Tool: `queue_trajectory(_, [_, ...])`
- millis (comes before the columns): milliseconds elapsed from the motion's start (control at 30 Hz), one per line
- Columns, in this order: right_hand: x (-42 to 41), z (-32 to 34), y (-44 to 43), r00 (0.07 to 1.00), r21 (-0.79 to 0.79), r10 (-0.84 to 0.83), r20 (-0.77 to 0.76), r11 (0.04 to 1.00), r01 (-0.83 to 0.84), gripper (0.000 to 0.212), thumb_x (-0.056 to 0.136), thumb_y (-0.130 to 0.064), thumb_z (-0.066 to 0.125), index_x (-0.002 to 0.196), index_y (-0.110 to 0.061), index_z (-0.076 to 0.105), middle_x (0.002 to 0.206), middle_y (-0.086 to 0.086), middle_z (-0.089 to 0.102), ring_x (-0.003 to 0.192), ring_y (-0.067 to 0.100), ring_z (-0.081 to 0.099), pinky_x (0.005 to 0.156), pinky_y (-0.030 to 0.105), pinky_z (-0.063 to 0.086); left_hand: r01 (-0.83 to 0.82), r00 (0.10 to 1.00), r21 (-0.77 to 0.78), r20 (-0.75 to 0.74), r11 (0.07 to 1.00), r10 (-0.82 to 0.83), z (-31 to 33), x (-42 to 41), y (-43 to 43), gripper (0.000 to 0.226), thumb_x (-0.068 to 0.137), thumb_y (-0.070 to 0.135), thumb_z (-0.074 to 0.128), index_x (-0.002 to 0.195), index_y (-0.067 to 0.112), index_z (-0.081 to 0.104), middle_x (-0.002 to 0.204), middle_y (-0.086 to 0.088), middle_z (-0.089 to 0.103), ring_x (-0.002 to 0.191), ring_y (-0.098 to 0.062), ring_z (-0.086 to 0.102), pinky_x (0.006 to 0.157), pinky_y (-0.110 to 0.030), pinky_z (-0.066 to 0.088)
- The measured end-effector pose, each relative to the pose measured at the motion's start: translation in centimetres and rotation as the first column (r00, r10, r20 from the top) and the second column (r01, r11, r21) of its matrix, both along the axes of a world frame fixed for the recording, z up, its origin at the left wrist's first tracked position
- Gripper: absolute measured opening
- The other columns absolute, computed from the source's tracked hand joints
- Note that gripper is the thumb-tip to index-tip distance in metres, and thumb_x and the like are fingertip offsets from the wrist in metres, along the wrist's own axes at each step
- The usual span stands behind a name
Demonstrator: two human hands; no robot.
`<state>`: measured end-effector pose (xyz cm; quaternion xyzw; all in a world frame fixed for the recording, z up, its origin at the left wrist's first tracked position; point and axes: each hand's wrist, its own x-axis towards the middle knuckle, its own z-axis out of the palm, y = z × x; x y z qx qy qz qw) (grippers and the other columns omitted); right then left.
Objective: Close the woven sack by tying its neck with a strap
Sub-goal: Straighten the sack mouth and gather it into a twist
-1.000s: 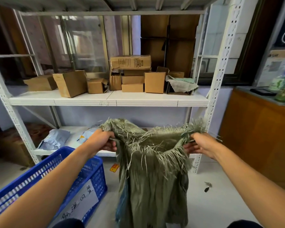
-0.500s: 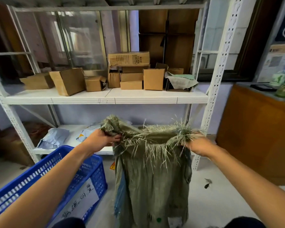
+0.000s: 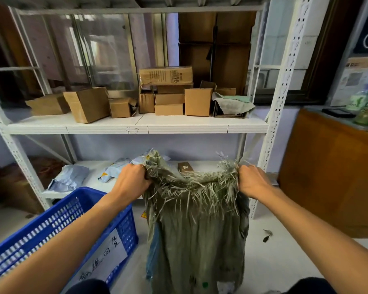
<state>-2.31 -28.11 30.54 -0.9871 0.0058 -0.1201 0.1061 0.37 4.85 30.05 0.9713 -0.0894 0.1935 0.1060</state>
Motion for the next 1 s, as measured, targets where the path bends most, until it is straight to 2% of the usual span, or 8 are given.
queue_trajectory(200, [1.0,0.3,-0.2,0.952,0.292,-0.165,-0.258,0.926,0.24,0.027,0.094,-0.008,0.053,0.068,-0.012,0.045,0.067,0.006,0.054,0.054,0.016,0.051,0.047,0.026,0.039,0.014,0.965,-0.306,-0.246,0.952,-0.093,2.0,-0.5,-0.7,0.02,0.093,0.019,0.065,0.078,0.005,0.068,0.047,0.003,0.065,0.05,-0.01,0.067,0.048,-0.015,0.044])
queue_trajectory(300, [1.0,0.3,0.1,0.934,0.734,-0.135,-0.331,0.585,0.345,0.018,0.096,-0.001,0.045,0.083,-0.001,0.058,0.064,0.013,0.064,0.046,0.02,0.056,0.039,0.027,0.049,-0.075,0.927,-0.592,-0.337,0.802,-0.163,2.0,-1.0,-1.6,0.028,0.096,0.005,0.058,0.07,-0.001,0.063,0.041,-0.003,0.061,0.037,-0.011,0.061,0.043,-0.016,0.05])
queue_trajectory(367, [1.1,0.1,-0.1,0.935,0.869,-0.014,-0.354,0.365,0.335,0.021,0.099,0.0,0.041,0.092,-0.001,0.06,0.073,0.016,0.069,0.058,0.025,0.065,0.057,0.033,0.059,-0.163,0.906,-0.782,-0.36,0.602,-0.223,1.6,-0.8,-1.6,0.028,0.096,-0.001,0.054,0.07,-0.008,0.062,0.049,-0.015,0.063,0.043,-0.022,0.066,0.052,-0.031,0.062])
queue_trajectory(467, [0.8,0.0,-0.6,0.936,0.932,0.17,-0.309,0.248,0.263,0.02,0.1,-0.002,0.043,0.098,-0.004,0.063,0.089,0.012,0.07,0.072,0.022,0.068,0.076,0.037,0.055,-0.264,0.896,-0.885,-0.372,0.382,-0.243,1.0,-0.5,-1.0,0.024,0.099,0.003,0.05,0.089,-0.012,0.065,0.075,-0.021,0.076,0.064,-0.029,0.076,0.068,-0.037,0.063])
queue_trajectory(633, [1.0,-1.4,-0.6,0.882,0.856,0.286,-0.374,0.472,0.21,0.01,0.093,0.0,0.055,0.095,0.002,0.065,0.103,0.009,0.07,0.091,0.015,0.065,0.094,0.032,0.048,-0.233,0.889,-0.923,-0.329,0.306,-0.317,-0.1,0.1,-0.6,0.014,0.095,-0.004,0.058,0.105,-0.002,0.068,0.098,-0.016,0.078,0.085,-0.02,0.077,0.078,-0.029,0.061])
queue_trajectory(767, [1.6,-2.2,-1.4,0.916,0.679,0.117,-0.383,0.709,0.193,0.092,0.082,-0.048,0.077,0.152,-0.007,0.034,0.156,0.01,0.04,0.129,0.025,0.057,0.114,0.041,0.036,-0.176,0.871,-0.868,-0.357,0.465,-0.337,-0.4,0.6,-0.3,0.024,0.091,-0.015,0.057,0.11,-0.004,0.065,0.108,-0.018,0.073,0.087,-0.019,0.074,0.079,-0.03,0.062])
queue_trajectory(900, [0.6,-1.2,-0.1,0.994,0.35,0.014,-0.104,0.936,0.023,0.026,0.101,-0.024,0.058,0.106,0.001,0.065,0.105,0.014,0.066,0.106,0.032,0.062,0.092,0.037,0.048,-0.058,0.964,-0.46,-0.256,0.886,-0.069,-0.4,0.8,0.0,0.016,0.085,0.015,0.078,0.099,0.009,0.075,0.093,-0.007,0.076,0.087,-0.022,0.07,0.083,-0.035,0.056])
queue_trajectory(1000, [0.6,-1.2,0.4,0.998,0.1,-0.018,-0.063,0.995,0.024,0.032,0.104,-0.025,0.051,0.097,-0.004,0.073,0.08,0.005,0.062,0.09,0.024,0.06,0.093,0.032,0.043,-0.059,0.988,-0.276,-0.155,0.959,0.016,-0.5,0.3,-0.5,0.014,0.087,0.021,0.073,0.083,0.008,0.076,0.066,0.003,0.068,0.06,-0.008,0.06,0.064,-0.025,0.047])
